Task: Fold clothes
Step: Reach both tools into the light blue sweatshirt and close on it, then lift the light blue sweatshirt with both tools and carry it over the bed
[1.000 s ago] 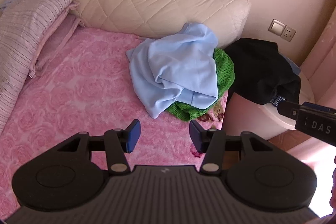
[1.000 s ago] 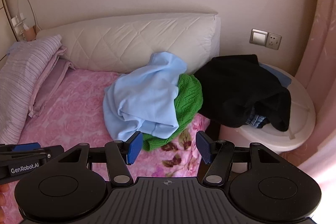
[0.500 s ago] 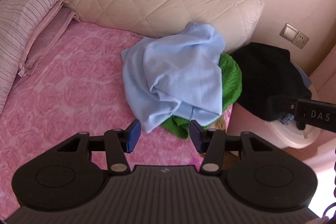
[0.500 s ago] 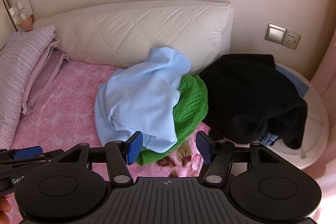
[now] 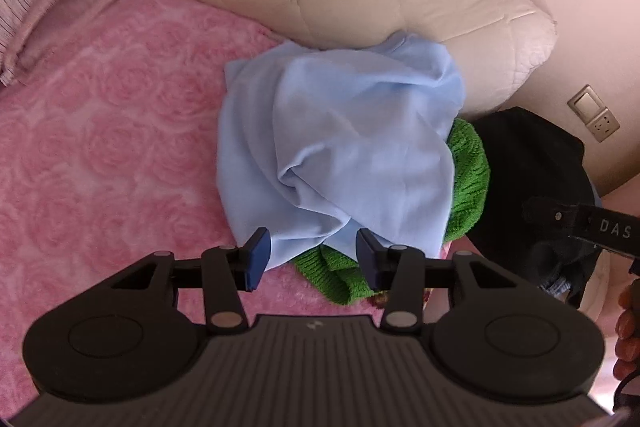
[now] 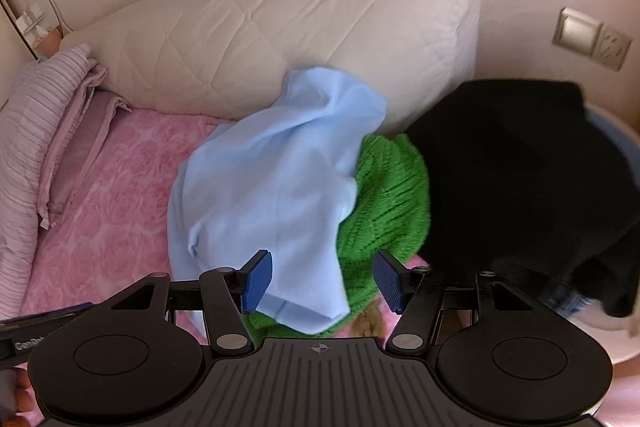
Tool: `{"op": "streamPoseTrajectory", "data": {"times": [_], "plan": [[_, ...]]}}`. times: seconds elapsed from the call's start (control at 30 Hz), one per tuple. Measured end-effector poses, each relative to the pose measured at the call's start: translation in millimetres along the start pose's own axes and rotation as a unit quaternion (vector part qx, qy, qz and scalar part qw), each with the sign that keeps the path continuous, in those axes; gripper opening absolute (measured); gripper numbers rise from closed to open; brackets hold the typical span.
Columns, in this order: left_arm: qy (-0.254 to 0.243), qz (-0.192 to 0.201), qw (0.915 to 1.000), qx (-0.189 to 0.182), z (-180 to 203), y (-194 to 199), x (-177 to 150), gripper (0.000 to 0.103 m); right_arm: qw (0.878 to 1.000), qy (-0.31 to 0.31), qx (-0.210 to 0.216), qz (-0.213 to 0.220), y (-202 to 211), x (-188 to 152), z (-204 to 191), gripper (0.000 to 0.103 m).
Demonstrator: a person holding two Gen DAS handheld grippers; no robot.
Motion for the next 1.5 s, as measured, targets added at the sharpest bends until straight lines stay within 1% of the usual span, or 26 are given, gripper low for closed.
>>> {"op": "streamPoseTrajectory", "data": {"times": [0.17,0.33,0.43,0.53,0.6,0.7,0.8,0.9,1.0,1.03,1.07,1.1,1.13,1.17,1.2,1.27,1.3,1.4,1.5], "plan": [[-0.003,-0.021,0.9998,-0.004,-5,-38,9,0.042,0.999,-0.03,0.026,-0.022,-36,11,6,0.06],[0.039,-0.035,0.9981,-0.031,-13,-76,20,0.042,0.996,-0.066,0.045,-0.039,-71,17,12,0.06],[0.074,-0.045,0.9951,-0.048,-17,-97,27,0.042,0.993,-0.095,0.048,-0.05,-95,20,19,0.06],[0.108,-0.049,0.9913,-0.057,-25,-115,34,0.043,0.99,-0.119,0.05,-0.057,-116,23,23,0.06],[0.132,-0.049,0.9877,-0.068,-30,-125,39,0.043,0.987,-0.137,0.043,-0.07,-129,24,26,0.06],[0.169,-0.051,0.9808,-0.084,-37,-141,45,0.041,0.985,-0.147,0.039,-0.077,-145,25,29,0.06],[0.197,-0.061,0.9747,-0.086,-44,-157,44,0.041,0.983,-0.155,0.036,-0.086,-159,23,31,0.06],[0.237,-0.065,0.9639,-0.103,-49,-170,42,0.041,0.982,-0.16,0.033,-0.096,-171,18,32,0.06],[0.276,-0.067,0.9511,-0.122,-52,-180,38,0.04,0.982,-0.157,0.046,-0.097,-176,16,30,0.06],[0.281,-0.067,0.949,-0.127,-52,-181,39,0.038,0.982,-0.152,0.051,-0.097,-176,17,29,0.06],[0.281,-0.063,0.948,-0.135,-52,-181,40,0.031,0.984,-0.142,0.056,-0.094,-175,18,26,0.052],[0.282,-0.059,0.9471,-0.142,-51,-181,42,0.016,0.985,-0.13,0.061,-0.09,-174,19,23,0.039],[0.269,-0.056,0.9512,-0.14,-50,-178,44,0.009,0.988,-0.113,0.054,-0.09,-172,19,20,0.017],[0.257,-0.053,0.9551,-0.138,-49,-174,46,0.006,0.99,-0.095,0.045,-0.09,-170,19,17,0.008],[0.248,-0.048,0.958,-0.136,-47,-170,47,0.004,0.991,-0.088,0.047,-0.084,-166,21,14,0.004],[0.23,-0.032,0.9644,-0.126,-47,-156,51,0.003,0.993,-0.077,0.054,-0.07,-156,26,8,0.003],[0.224,-0.022,0.9665,-0.123,-49,-148,53,0.003,0.995,-0.068,0.058,-0.054,-147,30,4,0.003],[0.204,0.025,0.9717,-0.117,-53,-108,59,0.002,0.997,-0.029,0.071,-0.004,-116,44,-16,0.002],[0.181,0.072,0.9747,-0.108,-57,-63,64,0.002,0.992,0.005,0.118,0.041,-74,55,-51,0.002]]}}
Point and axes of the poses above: each gripper's, at about its wrist camera, not at the fingertips, and y roughly against the way its jaws point, z to its right, x to its top, the point moved 9 cm from there along -y, roughly the way its jaws point, and after that the axes turned 3 degrees about -y, right-handed, at the moved point
